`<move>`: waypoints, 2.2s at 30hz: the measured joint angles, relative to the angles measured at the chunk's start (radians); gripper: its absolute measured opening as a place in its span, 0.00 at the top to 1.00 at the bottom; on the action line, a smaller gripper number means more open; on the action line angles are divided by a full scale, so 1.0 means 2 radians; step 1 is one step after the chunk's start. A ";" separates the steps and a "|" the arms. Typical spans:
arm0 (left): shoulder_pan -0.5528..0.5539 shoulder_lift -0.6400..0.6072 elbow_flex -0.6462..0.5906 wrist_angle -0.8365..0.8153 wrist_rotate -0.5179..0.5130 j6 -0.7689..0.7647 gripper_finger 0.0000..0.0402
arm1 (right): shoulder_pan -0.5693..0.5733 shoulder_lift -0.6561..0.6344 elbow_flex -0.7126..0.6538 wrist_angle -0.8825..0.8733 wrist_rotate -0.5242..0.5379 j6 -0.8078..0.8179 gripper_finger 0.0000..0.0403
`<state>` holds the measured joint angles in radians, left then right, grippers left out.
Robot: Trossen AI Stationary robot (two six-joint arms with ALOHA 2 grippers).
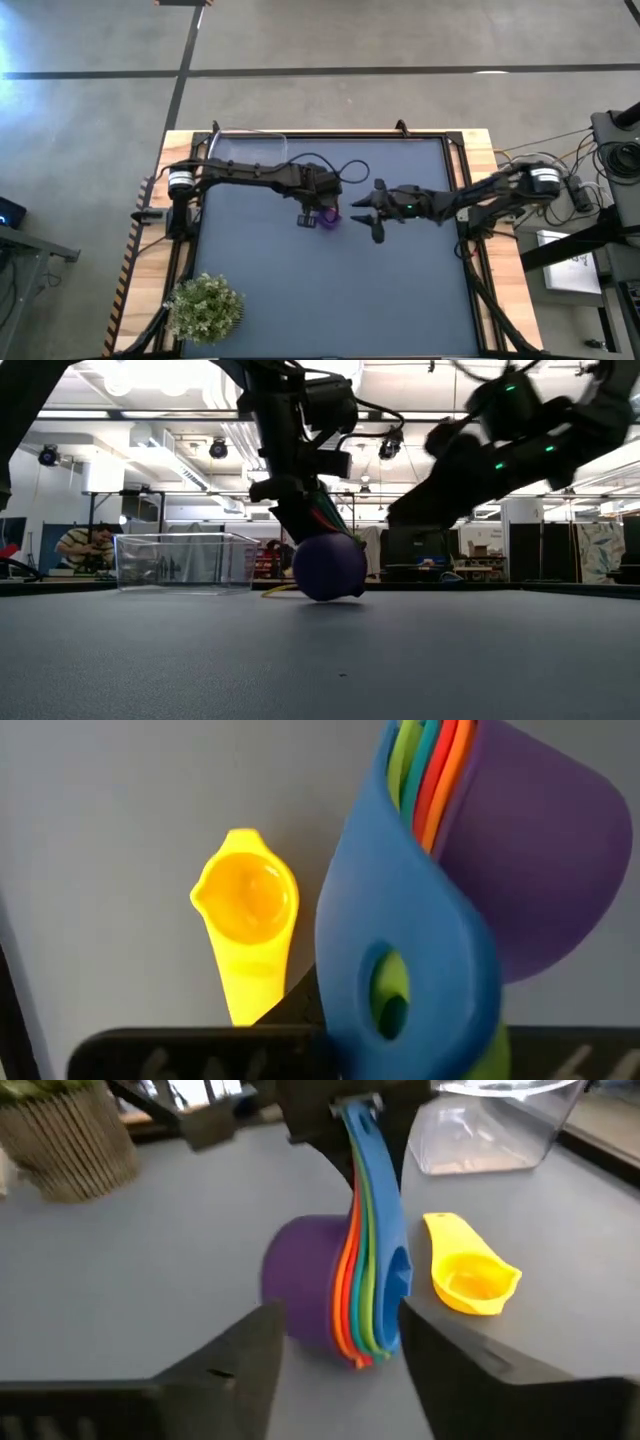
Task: Nest measuring cups in basket
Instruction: Put the nested measuring cups into the transparent bin
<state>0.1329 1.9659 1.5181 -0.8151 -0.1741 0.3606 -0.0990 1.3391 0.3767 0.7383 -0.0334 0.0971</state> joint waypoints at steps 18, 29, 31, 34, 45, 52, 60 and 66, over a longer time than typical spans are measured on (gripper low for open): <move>-0.019 -0.001 0.000 0.023 -0.025 -0.002 0.99 | -0.020 0.147 0.103 0.000 -0.055 -0.030 0.24; -0.027 -0.001 0.001 0.046 -0.034 0.006 0.99 | -0.025 0.149 0.109 -0.018 -0.094 -0.027 0.56; -0.028 -0.001 0.001 0.045 -0.036 0.009 0.99 | -0.025 0.149 0.109 -0.023 -0.099 -0.031 0.67; -0.030 -0.001 0.001 0.045 -0.036 0.013 0.98 | -0.025 0.149 0.108 -0.030 -0.107 -0.036 0.82; -0.032 -0.006 0.017 -0.012 -0.023 -0.035 0.64 | -0.024 0.146 0.129 -0.086 -0.083 -0.078 0.89; -0.030 -0.034 0.050 -0.091 -0.025 -0.065 0.51 | -0.022 0.122 0.184 -0.240 -0.039 -0.107 0.89; -0.013 -0.137 -0.055 0.028 0.050 -0.086 0.52 | -0.016 0.106 0.267 -0.466 -0.041 -0.124 0.89; -0.005 -0.221 -0.193 0.169 0.074 -0.132 0.55 | -0.006 0.109 0.311 -0.563 -0.045 -0.133 0.89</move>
<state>0.1224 1.5235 1.1319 -0.4767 -0.0258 0.0956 -0.1114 1.5566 0.9993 -0.3879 -0.1234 -0.1684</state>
